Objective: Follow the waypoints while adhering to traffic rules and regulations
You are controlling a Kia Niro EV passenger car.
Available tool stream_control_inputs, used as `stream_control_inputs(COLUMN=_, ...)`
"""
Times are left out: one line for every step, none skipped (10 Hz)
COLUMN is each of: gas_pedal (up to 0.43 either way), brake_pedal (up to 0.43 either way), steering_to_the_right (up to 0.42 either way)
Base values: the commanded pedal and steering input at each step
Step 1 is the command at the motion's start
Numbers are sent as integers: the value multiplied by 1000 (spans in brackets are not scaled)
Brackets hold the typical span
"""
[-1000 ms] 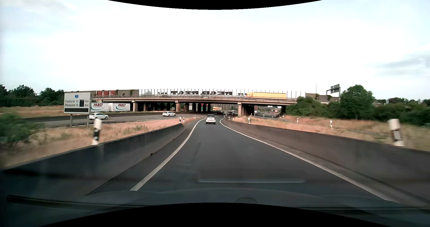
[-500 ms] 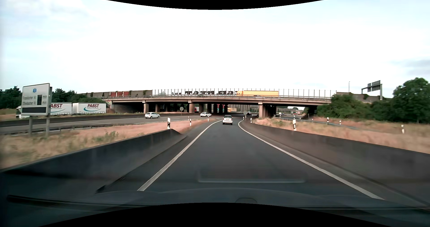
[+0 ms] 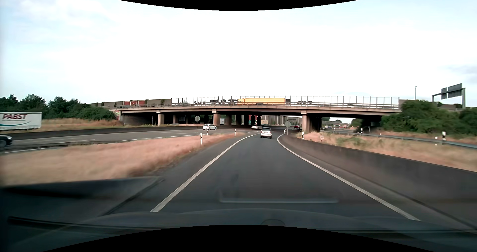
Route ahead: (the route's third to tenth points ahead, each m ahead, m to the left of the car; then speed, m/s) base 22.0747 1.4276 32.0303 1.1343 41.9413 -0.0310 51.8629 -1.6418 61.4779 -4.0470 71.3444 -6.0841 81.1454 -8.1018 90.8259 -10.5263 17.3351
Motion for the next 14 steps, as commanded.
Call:
stream_control_inputs(gas_pedal=59, brake_pedal=0, steering_to_the_right=6)
stream_control_inputs(gas_pedal=67, brake_pedal=0, steering_to_the_right=6)
stream_control_inputs(gas_pedal=79, brake_pedal=0, steering_to_the_right=6)
stream_control_inputs(gas_pedal=79, brake_pedal=0, steering_to_the_right=7)
stream_control_inputs(gas_pedal=79, brake_pedal=0, steering_to_the_right=9)
stream_control_inputs(gas_pedal=79, brake_pedal=0, steering_to_the_right=10)
stream_control_inputs(gas_pedal=87, brake_pedal=0, steering_to_the_right=12)
stream_control_inputs(gas_pedal=98, brake_pedal=0, steering_to_the_right=14)
stream_control_inputs(gas_pedal=98, brake_pedal=0, steering_to_the_right=18)
stream_control_inputs(gas_pedal=98, brake_pedal=0, steering_to_the_right=21)
stream_control_inputs(gas_pedal=98, brake_pedal=0, steering_to_the_right=24)
stream_control_inputs(gas_pedal=98, brake_pedal=0, steering_to_the_right=28)
stream_control_inputs(gas_pedal=98, brake_pedal=0, steering_to_the_right=31)
stream_control_inputs(gas_pedal=98, brake_pedal=0, steering_to_the_right=33)
